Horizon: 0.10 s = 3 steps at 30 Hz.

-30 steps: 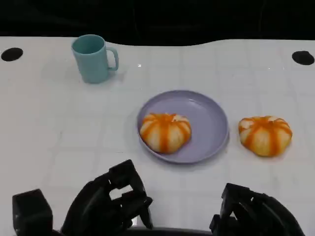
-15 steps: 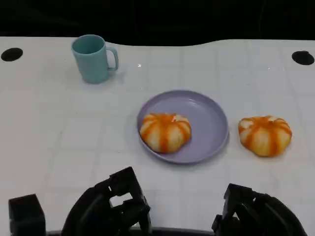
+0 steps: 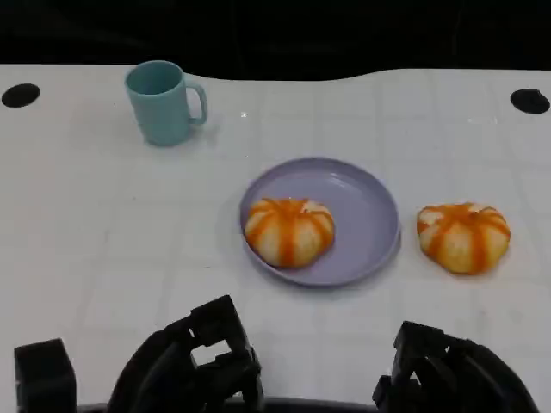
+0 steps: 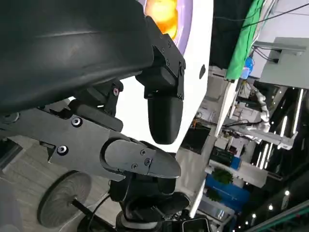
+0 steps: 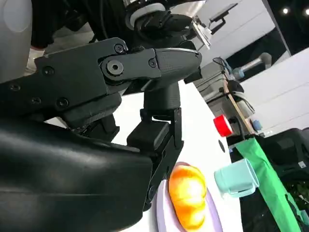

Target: Grasp the bread from the table and place it into the plate.

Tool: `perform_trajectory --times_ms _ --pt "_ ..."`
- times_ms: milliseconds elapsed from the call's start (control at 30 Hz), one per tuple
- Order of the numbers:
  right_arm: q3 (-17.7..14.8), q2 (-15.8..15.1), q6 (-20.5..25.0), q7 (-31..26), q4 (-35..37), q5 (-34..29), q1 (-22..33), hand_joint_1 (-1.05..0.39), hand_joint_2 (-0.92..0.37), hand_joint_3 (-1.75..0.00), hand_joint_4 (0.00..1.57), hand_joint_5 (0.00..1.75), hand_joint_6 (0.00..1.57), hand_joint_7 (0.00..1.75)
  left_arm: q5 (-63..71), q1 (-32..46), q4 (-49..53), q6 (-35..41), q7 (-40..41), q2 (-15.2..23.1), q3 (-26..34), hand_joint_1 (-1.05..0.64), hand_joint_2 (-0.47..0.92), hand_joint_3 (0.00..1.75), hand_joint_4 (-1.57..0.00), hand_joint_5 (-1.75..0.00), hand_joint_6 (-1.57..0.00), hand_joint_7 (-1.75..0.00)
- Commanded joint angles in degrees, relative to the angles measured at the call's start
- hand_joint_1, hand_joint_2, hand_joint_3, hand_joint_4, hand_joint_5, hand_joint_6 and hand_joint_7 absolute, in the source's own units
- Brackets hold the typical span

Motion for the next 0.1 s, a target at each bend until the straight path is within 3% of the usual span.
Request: perform_trajectory --times_ms 33,100 --pt "-0.7 -0.7 0.0 -0.2 0.0 0.3 0.0 -0.71 -0.92 -0.24 0.86 1.61 0.77 1.38 -0.5 -0.2 1.3 -0.3 -1.3 0.0 0.6 -0.57 0.92 0.09 -0.78 -1.75 -0.55 -1.75" --pt "-0.8 -0.8 0.0 -0.1 0.1 0.2 0.1 -0.71 -0.92 -0.24 0.86 1.61 0.77 1.39 -0.3 -0.2 1.5 -0.6 -1.4 -0.1 0.7 -0.59 0.92 0.08 -0.78 -1.75 -0.55 -1.75"
